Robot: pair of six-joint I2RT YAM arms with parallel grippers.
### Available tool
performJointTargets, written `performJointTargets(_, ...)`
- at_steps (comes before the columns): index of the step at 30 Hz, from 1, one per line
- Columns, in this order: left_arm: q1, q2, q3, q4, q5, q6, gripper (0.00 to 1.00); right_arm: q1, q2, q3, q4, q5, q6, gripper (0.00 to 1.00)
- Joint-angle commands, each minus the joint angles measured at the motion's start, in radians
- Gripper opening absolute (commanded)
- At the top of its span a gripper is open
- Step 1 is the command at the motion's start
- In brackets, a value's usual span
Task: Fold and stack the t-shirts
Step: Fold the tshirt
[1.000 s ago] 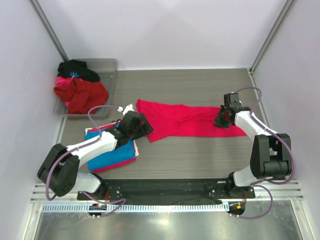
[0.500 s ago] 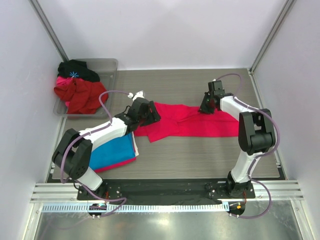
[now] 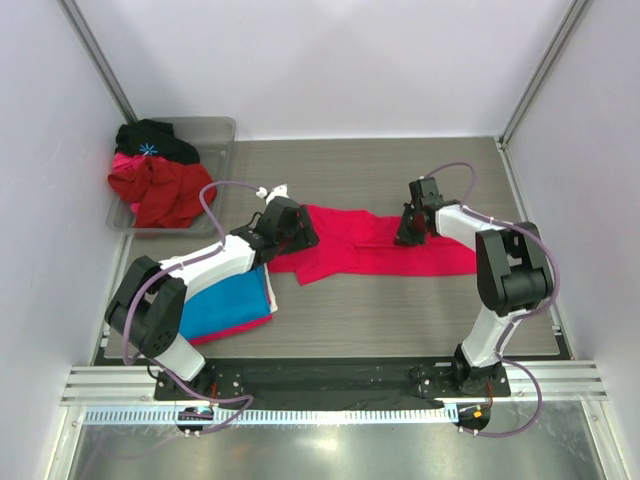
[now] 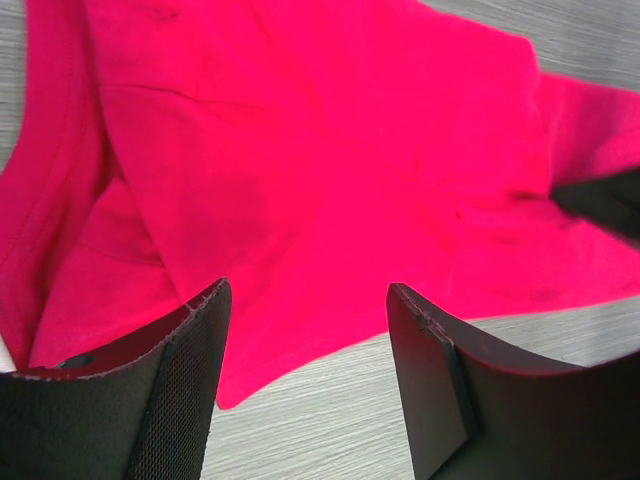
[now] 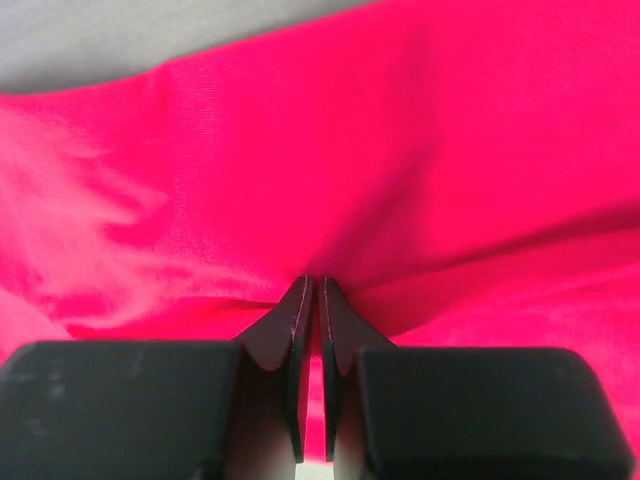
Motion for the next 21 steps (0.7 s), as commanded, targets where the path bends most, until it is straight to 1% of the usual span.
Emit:
performJointTargets(1,0.005,0.0,0.023,-0.015,-0.034,0.017,0.65,0.012,-0.139,-0.093,-0.018,0.028,-0.001,0.12)
performJointTargets(6,0.005,-0.006,0.023,-0.03,-0.036,0.02,0.65,0.012,-0.246,-0.15,-0.044,0.05,-0.001,0.14)
performJointTargets(8,0.005,-0.017,0.016,-0.036,-0.037,0.019,0.65,0.012,-0.31,-0.17,-0.048,0.103,0.0,0.21)
performJointTargets(9,0.004,-0.024,0.01,-0.036,-0.043,0.017,0.65,0.012,-0.327,-0.176,-0.048,0.147,0.002,0.23)
performJointTargets(10,0.002,-0.043,0.002,-0.038,-0.051,0.013,0.65,0.011,-0.346,-0.187,-0.053,0.174,0.003,0.28)
performJointTargets(13,-0.002,-0.069,-0.041,-0.038,-0.07,-0.015,0.66,-0.006,-0.394,-0.207,-0.07,0.273,0.013,0.35)
performJointTargets(16,-0.025,-0.078,-0.084,-0.035,-0.105,-0.088,0.65,-0.039,-0.418,-0.242,-0.081,0.329,0.042,0.35)
performJointTargets(18,-0.048,-0.074,-0.107,-0.035,-0.155,-0.197,0.63,-0.055,-0.438,-0.265,-0.087,0.391,0.075,0.31)
performJointTargets(20,-0.062,-0.051,-0.136,-0.025,-0.171,-0.26,0.62,-0.065,-0.459,-0.317,-0.081,0.476,0.121,0.28)
performJointTargets(21,-0.065,-0.041,-0.142,-0.012,-0.184,-0.304,0.61,-0.075,-0.472,-0.343,-0.075,0.484,0.128,0.27)
